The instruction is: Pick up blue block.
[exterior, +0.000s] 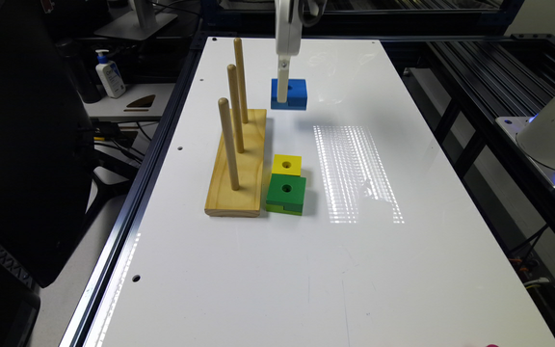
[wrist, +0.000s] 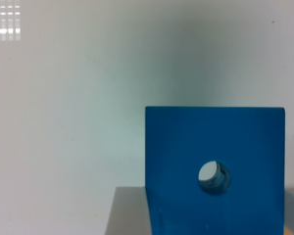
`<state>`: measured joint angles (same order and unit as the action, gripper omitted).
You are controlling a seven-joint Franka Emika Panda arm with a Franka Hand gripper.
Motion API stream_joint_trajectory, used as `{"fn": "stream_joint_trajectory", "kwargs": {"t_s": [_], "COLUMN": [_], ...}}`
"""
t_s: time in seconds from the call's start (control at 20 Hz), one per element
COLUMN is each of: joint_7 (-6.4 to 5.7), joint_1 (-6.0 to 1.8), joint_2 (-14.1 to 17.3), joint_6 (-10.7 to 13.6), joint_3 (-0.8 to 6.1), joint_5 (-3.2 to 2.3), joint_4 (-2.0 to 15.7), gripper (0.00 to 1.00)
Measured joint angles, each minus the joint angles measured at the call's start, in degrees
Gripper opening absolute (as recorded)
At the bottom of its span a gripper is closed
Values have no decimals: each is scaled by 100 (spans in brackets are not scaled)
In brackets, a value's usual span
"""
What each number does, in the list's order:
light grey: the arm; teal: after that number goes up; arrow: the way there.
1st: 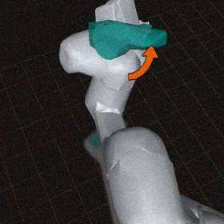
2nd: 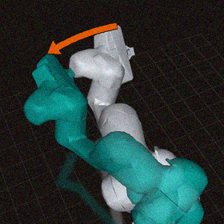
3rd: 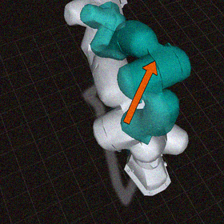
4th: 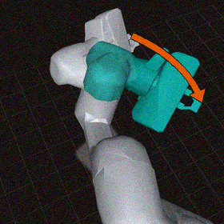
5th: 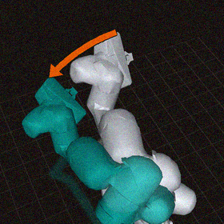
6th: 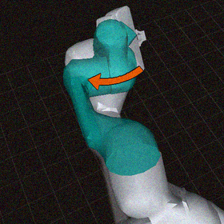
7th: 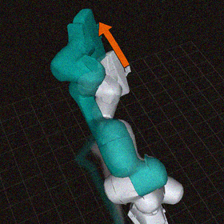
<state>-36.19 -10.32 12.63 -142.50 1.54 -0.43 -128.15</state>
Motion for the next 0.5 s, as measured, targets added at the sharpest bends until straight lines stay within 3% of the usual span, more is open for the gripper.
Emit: {"fn": "stream_joint_trajectory", "kwargs": {"t_s": [0.3,0.5], "joint_7": [0,0], "joint_1": [0,0], "joint_2": [-159,-515], "joint_6": [140,467], "joint_3": [0,0], "joint_5": [0,0], "joint_4": [10,12], "gripper": [0,0]}}
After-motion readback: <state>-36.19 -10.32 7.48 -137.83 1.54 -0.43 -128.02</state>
